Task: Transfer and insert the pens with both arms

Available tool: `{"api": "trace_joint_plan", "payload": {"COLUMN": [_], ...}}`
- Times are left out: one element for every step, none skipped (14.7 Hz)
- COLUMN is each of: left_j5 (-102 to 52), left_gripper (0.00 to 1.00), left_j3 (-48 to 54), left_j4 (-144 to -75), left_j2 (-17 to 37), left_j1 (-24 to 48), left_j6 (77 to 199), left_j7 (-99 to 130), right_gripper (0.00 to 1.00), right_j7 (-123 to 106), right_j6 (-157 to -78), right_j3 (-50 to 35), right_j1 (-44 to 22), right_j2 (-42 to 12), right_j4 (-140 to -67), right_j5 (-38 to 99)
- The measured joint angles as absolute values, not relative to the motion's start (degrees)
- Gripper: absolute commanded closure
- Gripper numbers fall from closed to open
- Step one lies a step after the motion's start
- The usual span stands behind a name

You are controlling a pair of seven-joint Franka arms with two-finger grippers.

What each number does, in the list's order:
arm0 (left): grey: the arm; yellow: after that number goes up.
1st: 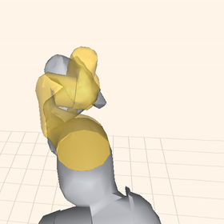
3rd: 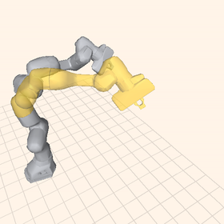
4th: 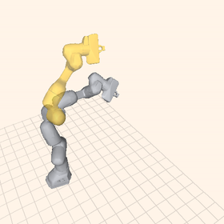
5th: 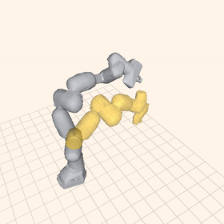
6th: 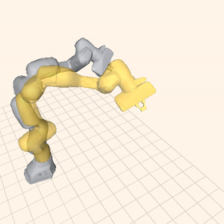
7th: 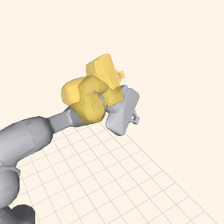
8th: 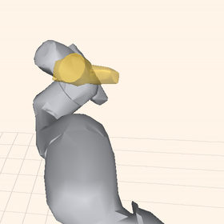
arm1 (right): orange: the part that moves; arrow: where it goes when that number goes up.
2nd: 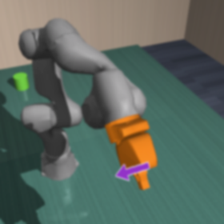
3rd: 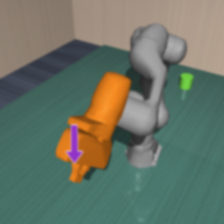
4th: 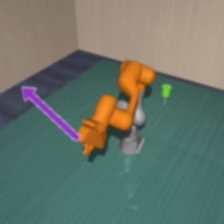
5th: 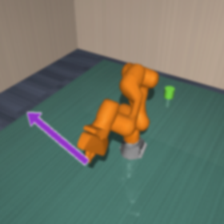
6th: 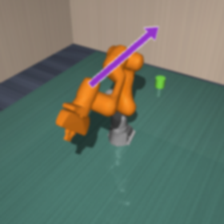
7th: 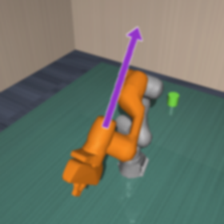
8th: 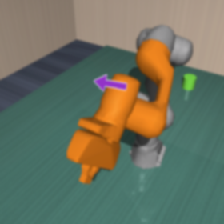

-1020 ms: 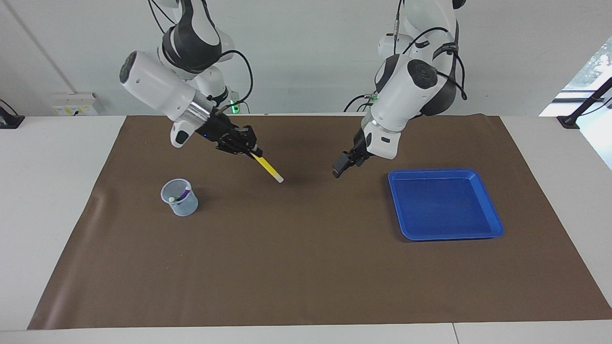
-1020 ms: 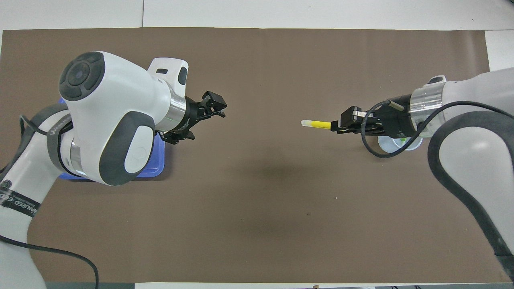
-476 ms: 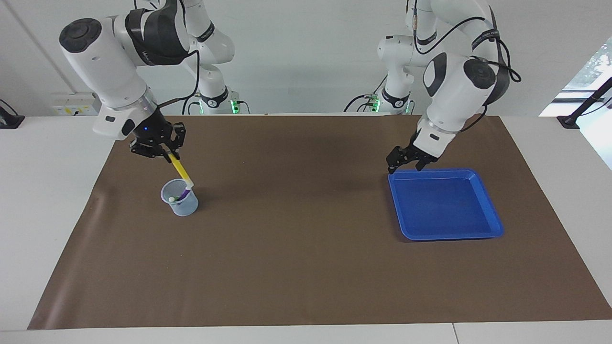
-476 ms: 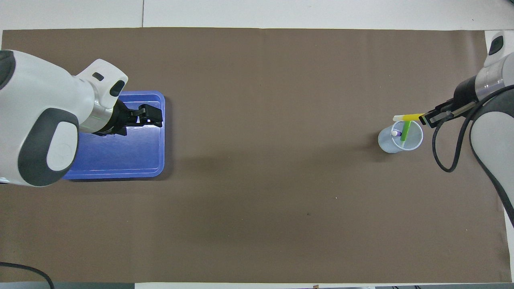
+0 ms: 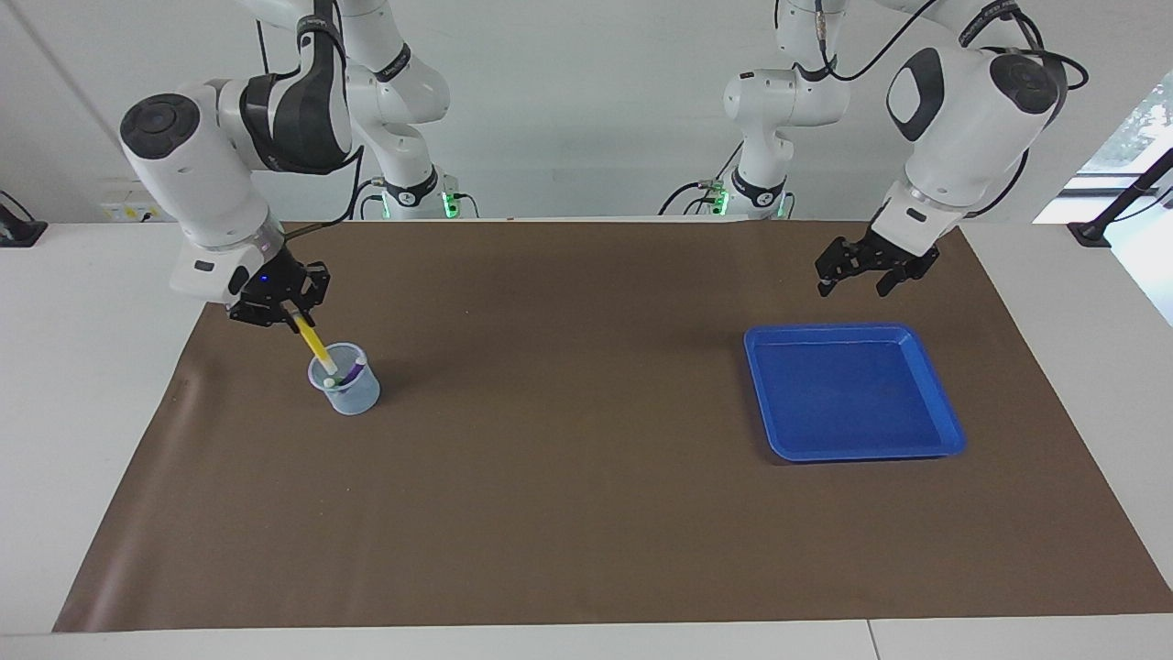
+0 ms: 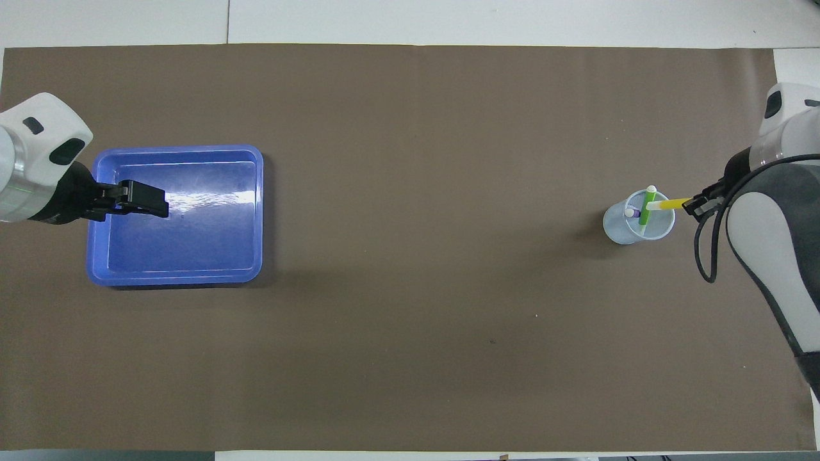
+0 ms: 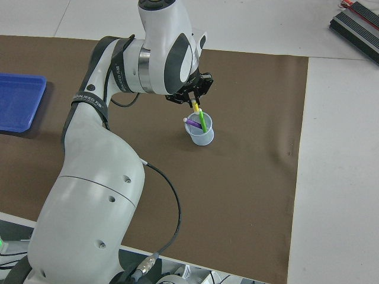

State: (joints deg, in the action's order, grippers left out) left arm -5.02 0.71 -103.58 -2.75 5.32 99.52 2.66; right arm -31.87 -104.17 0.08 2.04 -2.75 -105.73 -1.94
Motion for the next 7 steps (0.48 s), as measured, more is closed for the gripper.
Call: {"api": "trace_joint_plan", "payload": {"left_j5": [-5.0,-4.9,-4.9,-4.9,-4.9,-4.9,-4.9], "left_gripper": [0.0,0.0,0.0,0.0,0.0,0.0,0.0], "left_j3": [0.7,0.7,0.7,0.7,0.7,0.7,0.7], "left_j4": [-102.3,-100.9,-99.5,-98.3,-97.2,-96.3,-95.6], "left_j2": [-2.8,-2.8,-2.8,-2.8,-2.8,-2.8,-2.8], "left_j1": [4.6,3.8,3.2,2.7,2.4,2.3,2.3], "left_j6": [98.0,96.2,94.4,93.0,91.8,90.7,89.6], "left_j7": [1.8,1.2,0.5,-0.1,-0.4,-0.6,-0.6], "right_gripper": [1.0,1.0,0.96,0.46,0.04,0.0,0.0], "right_j7": [-31.9,-31.9,-31.9,-31.9,-31.9,-31.9,-31.9], "right_j6": [-104.9,-105.5,-106.4,-107.3,-108.1,-108.4,-108.4], "right_j3": [0.0,0.0,0.0,0.0,0.0,0.0,-0.1], "right_j1": [2.0,2.0,2.0,2.0,2.0,2.0,2.0], "right_j2": [-2.3,-1.9,-1.6,-1.4,-1.3,-1.3,-1.2], "right_j4": [-107.0,-108.0,-108.9,-109.8,-110.4,-110.6,-110.6], "right_j5": [-1.9,-1.9,-1.9,-1.9,-1.9,-1.9,-1.9]}}
